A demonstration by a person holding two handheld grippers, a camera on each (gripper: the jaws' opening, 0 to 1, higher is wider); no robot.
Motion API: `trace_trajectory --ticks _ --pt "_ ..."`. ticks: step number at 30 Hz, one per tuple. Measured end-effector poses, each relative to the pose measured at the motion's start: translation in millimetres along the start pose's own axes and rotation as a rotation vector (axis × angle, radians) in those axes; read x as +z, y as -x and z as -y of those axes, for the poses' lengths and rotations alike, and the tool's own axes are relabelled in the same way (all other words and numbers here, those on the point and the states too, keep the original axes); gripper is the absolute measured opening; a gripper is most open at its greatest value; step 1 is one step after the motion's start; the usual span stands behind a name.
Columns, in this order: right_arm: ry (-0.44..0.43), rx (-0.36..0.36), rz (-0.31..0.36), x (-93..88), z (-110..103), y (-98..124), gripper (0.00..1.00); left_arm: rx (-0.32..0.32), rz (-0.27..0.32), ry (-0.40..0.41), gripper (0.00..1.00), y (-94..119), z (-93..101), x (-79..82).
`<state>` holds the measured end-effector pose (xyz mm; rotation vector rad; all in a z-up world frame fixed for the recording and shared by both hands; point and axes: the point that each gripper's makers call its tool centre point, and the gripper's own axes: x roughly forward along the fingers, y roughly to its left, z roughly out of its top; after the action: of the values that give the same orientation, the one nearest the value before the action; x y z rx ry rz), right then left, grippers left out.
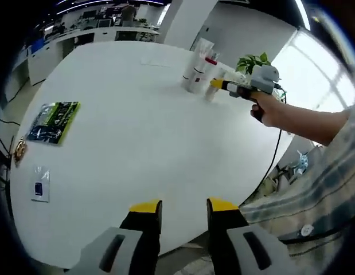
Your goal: Arrange the skincare products in the storage area until every visible bottle or jar stands upright without overlapping.
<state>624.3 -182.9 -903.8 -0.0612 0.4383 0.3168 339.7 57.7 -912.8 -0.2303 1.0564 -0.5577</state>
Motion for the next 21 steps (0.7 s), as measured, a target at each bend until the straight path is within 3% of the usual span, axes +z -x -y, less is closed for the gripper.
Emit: trace_trajectory --ticks 6,13,21 --pt "-0.024 -0.019 0.011 1.4 5.7 -11.0 0.18 -0.025 0.027 0.005 0.35 5.3 8.8 -1.3" --pt "0.053 -0.034 0.039 12.3 3.2 -19.9 0.18 0.001 0.016 0.019 0.35 11.2 2.9 -9.8" --pt "0.020 -0.065 0.055 10.1 11.3 -23.0 0.18 0.031 0.018 0.042 0.35 16.2 -2.4 -15.1"
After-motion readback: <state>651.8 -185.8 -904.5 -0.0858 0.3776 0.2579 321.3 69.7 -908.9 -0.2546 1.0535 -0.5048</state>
